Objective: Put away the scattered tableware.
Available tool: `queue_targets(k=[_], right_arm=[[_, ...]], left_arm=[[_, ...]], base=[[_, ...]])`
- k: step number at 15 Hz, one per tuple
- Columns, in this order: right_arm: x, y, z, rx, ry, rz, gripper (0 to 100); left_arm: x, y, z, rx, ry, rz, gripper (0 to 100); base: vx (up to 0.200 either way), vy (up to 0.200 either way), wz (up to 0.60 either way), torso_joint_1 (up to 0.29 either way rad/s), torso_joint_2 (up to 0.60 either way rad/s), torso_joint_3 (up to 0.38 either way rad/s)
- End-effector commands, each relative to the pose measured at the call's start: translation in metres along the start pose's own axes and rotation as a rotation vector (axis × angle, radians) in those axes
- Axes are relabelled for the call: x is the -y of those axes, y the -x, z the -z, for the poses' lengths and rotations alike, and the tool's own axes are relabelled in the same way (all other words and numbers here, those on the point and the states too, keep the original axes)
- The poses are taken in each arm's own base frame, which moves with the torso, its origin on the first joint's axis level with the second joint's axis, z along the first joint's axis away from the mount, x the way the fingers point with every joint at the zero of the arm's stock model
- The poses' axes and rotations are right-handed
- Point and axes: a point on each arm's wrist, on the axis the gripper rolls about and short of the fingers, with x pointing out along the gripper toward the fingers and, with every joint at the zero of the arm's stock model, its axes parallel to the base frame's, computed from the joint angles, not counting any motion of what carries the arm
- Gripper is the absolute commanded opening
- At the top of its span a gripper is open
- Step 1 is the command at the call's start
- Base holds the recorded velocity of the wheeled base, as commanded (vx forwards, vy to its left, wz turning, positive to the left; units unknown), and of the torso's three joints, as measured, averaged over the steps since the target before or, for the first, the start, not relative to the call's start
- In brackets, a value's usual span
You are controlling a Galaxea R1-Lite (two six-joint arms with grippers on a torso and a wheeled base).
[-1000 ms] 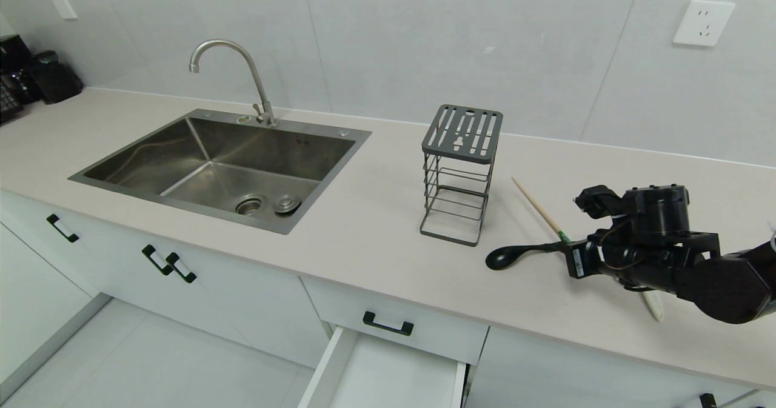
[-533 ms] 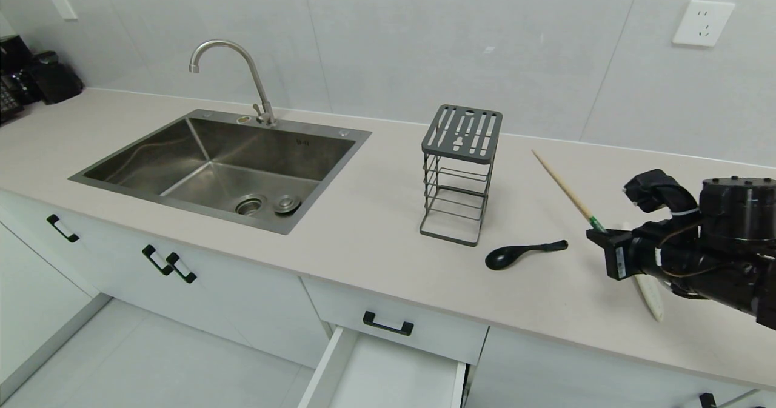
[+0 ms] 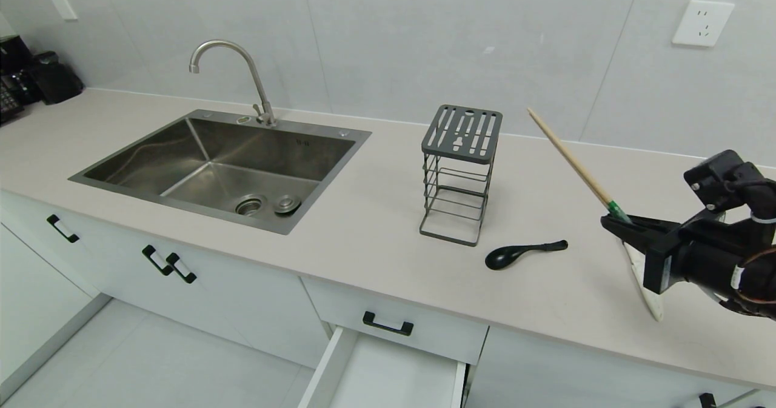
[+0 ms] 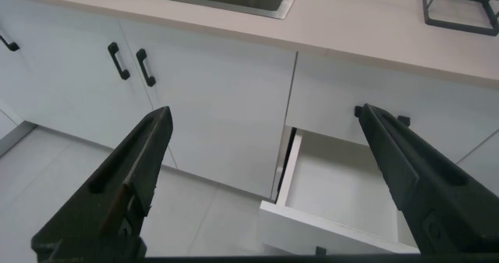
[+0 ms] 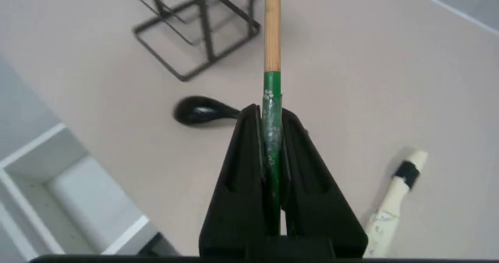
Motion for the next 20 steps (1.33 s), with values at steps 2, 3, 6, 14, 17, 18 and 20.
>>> queue_targets(k=[2, 3, 6, 14, 17, 18, 20], right_arm=[[-0.006, 0.022, -0.006, 0.063, 0.048, -0.043, 0], [-0.007, 0.025, -0.005, 0.066, 0.064, -0.063, 0], [-0.012, 0.026, -0.005, 0.098, 0.126, -0.183, 0], [-0.066, 0.013, 0.023, -0.04, 0.16, -0.511, 0], [-0.086, 0.006, 0.043, -0.134, 0.16, -0.601, 0], [-0.096, 0.006, 0.047, -0.152, 0.152, -0.645, 0], [-0.109, 0.007, 0.05, -0.2, 0.078, -0.682, 0]], left_arm=[[0.0, 0.0, 0.0, -0.002, 0.0, -0.001, 100], [0.0, 0.0, 0.0, -0.002, 0.0, -0.001, 100], [0.0, 0.0, 0.0, -0.002, 0.0, -0.001, 100], [0.0, 0.0, 0.0, -0.002, 0.0, -0.001, 100], [0.0, 0.0, 0.0, -0.002, 0.0, -0.001, 100], [0.0, 0.0, 0.0, -0.002, 0.0, -0.001, 100], [0.0, 0.0, 0.0, -0.002, 0.0, -0.001, 100]], base=[[0.0, 0.0, 0.0, 0.0, 0.0, 0.0], [0.0, 0.0, 0.0, 0.0, 0.0, 0.0], [0.0, 0.0, 0.0, 0.0, 0.0, 0.0], [0.0, 0.0, 0.0, 0.0, 0.0, 0.0], [0.0, 0.0, 0.0, 0.0, 0.0, 0.0], [0.0, 0.0, 0.0, 0.0, 0.0, 0.0], [0.0, 0.0, 0.0, 0.0, 0.0, 0.0]])
